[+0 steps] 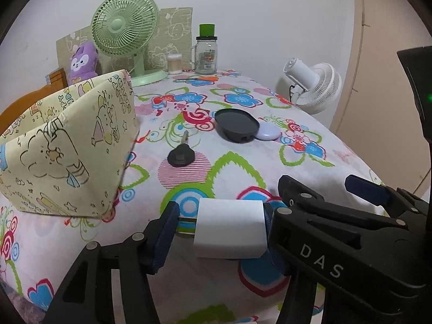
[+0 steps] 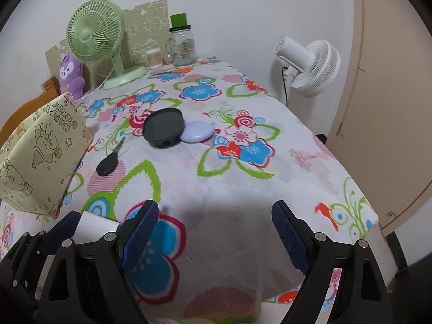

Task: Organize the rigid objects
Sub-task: 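Lift the white block with left gripper while right grasps the black round disc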

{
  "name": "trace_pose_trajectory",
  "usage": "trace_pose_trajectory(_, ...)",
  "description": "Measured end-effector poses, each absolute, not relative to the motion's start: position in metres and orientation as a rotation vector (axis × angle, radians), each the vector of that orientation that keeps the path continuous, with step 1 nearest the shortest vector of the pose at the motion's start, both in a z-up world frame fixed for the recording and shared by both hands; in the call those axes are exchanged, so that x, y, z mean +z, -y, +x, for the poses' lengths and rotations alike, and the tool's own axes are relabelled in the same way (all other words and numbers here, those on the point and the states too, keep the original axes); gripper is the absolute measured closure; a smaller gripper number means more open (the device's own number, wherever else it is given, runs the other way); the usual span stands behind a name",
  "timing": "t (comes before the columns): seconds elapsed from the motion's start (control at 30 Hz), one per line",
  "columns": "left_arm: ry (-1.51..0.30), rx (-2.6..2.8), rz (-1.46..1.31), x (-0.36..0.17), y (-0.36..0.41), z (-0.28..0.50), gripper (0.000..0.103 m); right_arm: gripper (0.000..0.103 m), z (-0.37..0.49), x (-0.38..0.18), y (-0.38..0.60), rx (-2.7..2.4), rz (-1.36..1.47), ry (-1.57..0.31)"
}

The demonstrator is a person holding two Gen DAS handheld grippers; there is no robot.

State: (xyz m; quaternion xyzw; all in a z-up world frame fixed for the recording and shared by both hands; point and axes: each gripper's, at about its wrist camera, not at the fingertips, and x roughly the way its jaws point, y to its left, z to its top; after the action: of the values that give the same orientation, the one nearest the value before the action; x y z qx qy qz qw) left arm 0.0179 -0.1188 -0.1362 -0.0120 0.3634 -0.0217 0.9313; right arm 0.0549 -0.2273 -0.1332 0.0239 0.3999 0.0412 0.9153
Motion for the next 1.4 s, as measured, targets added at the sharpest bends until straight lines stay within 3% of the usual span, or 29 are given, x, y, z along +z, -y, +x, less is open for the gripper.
trace_pose_trajectory(0.87, -0.814, 0.014, -0.067, -0.126, 0.107, 0.099, 0.04, 0.015, 0.136, -0.11, 0.188, 0.263, -0.142, -0.804)
trace_pose_trajectory(1.4, -0.847, 0.057, -0.057, -0.129, 0.095, 0.135, 0.04, 0.017, 0.18, -0.12, 0.175, 0.337, -0.089, -0.853)
